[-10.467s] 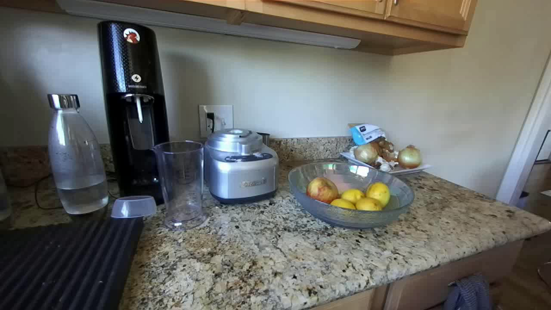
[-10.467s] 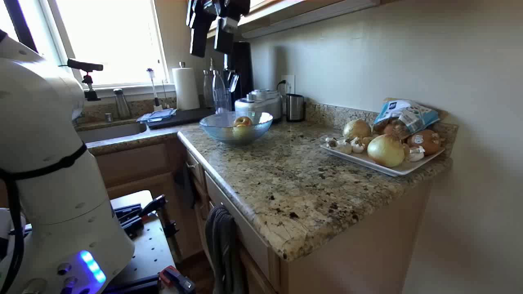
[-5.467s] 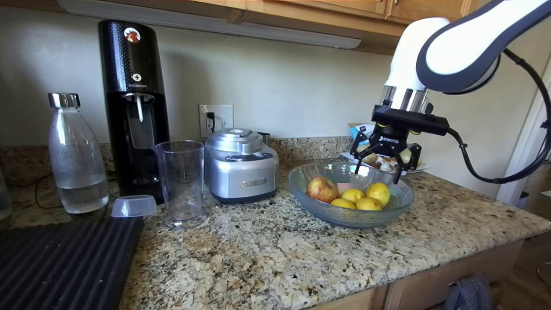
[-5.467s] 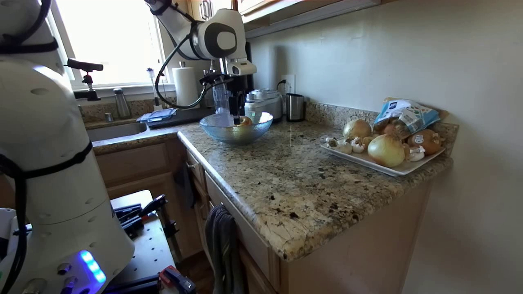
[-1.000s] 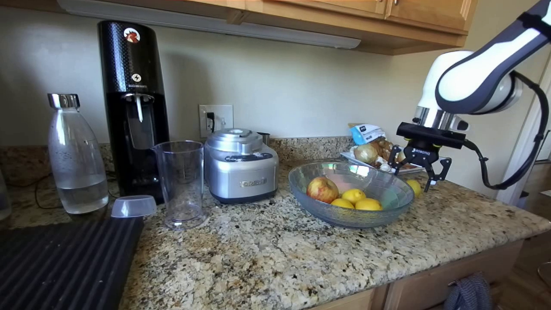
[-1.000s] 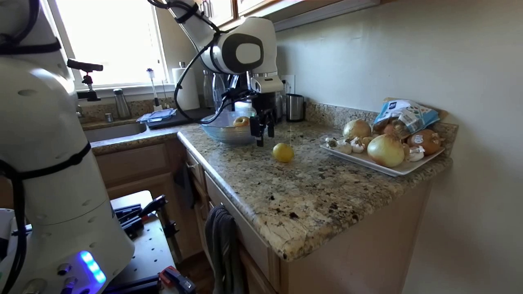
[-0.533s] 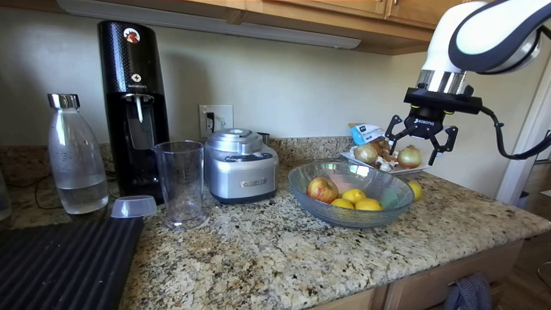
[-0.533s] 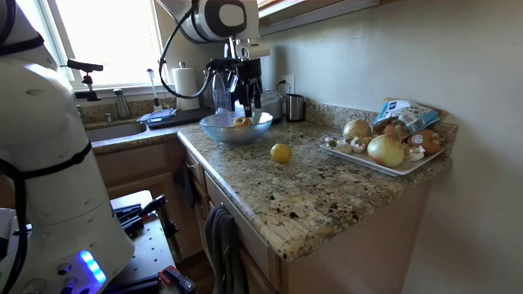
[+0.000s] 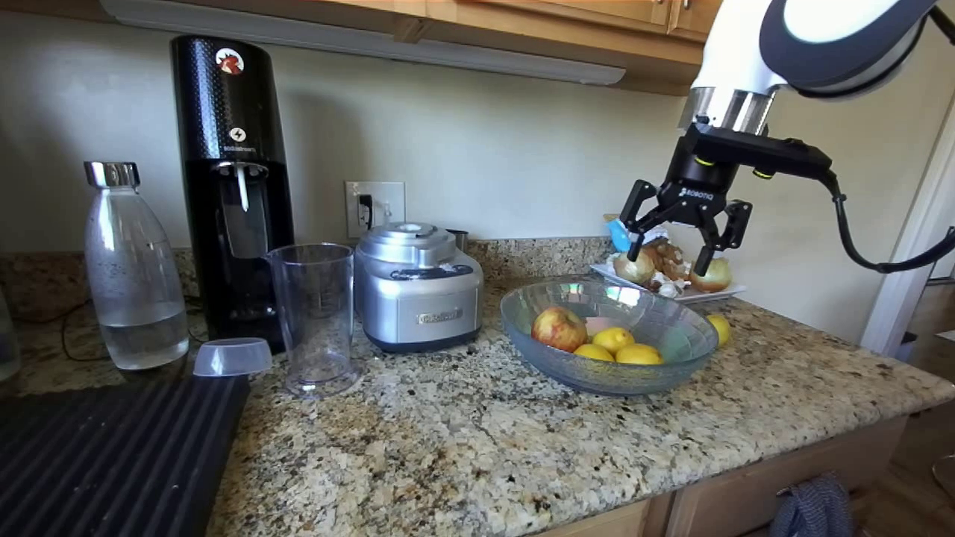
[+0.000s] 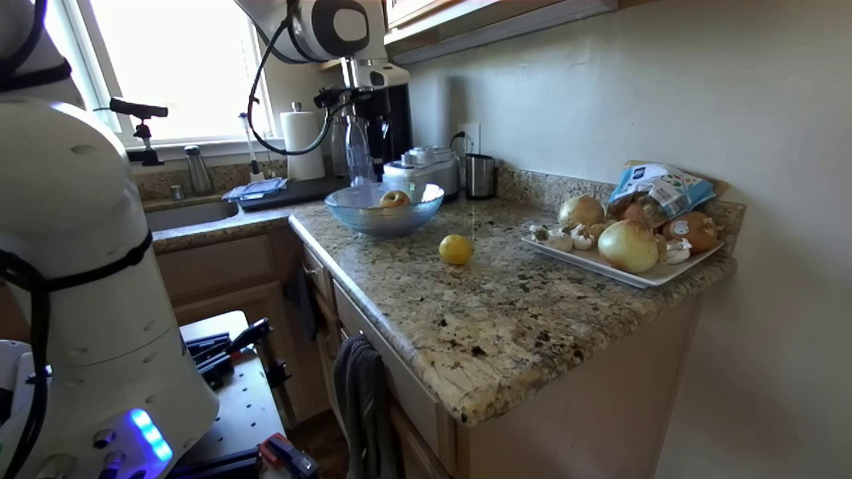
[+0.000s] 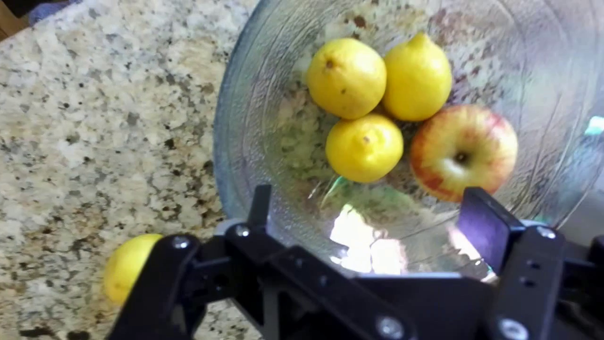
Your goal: Remove the fruits from the glass bowl
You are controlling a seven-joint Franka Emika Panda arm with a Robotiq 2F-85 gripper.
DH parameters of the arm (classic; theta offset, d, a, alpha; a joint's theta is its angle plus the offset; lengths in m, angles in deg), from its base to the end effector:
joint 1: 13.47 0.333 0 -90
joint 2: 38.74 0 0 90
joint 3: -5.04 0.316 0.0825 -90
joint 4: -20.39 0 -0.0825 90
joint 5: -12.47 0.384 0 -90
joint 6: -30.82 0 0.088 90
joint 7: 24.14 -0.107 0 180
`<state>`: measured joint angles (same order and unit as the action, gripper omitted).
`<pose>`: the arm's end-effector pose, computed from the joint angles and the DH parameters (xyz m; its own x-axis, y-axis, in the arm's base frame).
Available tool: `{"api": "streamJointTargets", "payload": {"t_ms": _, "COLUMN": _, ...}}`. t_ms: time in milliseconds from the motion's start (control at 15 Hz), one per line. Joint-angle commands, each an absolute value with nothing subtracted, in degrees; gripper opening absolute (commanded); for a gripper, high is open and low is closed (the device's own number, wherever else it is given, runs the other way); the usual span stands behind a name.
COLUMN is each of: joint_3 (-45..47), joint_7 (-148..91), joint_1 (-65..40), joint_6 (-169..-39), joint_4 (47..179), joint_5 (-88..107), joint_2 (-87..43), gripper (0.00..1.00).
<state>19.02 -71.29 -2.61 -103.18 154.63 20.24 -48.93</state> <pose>0.4479 0.2117 0.4192 0.8849 -0.4615 0.0624 -0.4464 -0.8787 -0.1690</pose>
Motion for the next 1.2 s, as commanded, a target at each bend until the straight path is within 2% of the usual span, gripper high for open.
{"api": "streamJointTargets", "payload": {"t_ms": 0, "joint_3": 20.12, "joint_7": -62.61, "joint_1": -0.63, "joint_6": -101.09, "joint_4": 151.21, "joint_5": 21.15, "joint_2": -44.64, "gripper": 1.00}}
{"api": "streamJointTargets", "payload": {"t_ms": 600, "joint_3": 20.78, "joint_7": -42.62, "joint_1": 0.83, "joint_6": -99.08, "joint_4": 147.86, "joint_5": 14.13, "joint_2": -32.96, "gripper": 1.00}}
{"api": "streamJointTargets", "payload": {"t_ms": 1133, "joint_3": 21.04, "joint_7": -29.19, "joint_1": 1.40, "joint_6": -97.44, "joint_4": 146.21, "joint_5": 10.78, "joint_2": -28.95, "gripper": 1.00}}
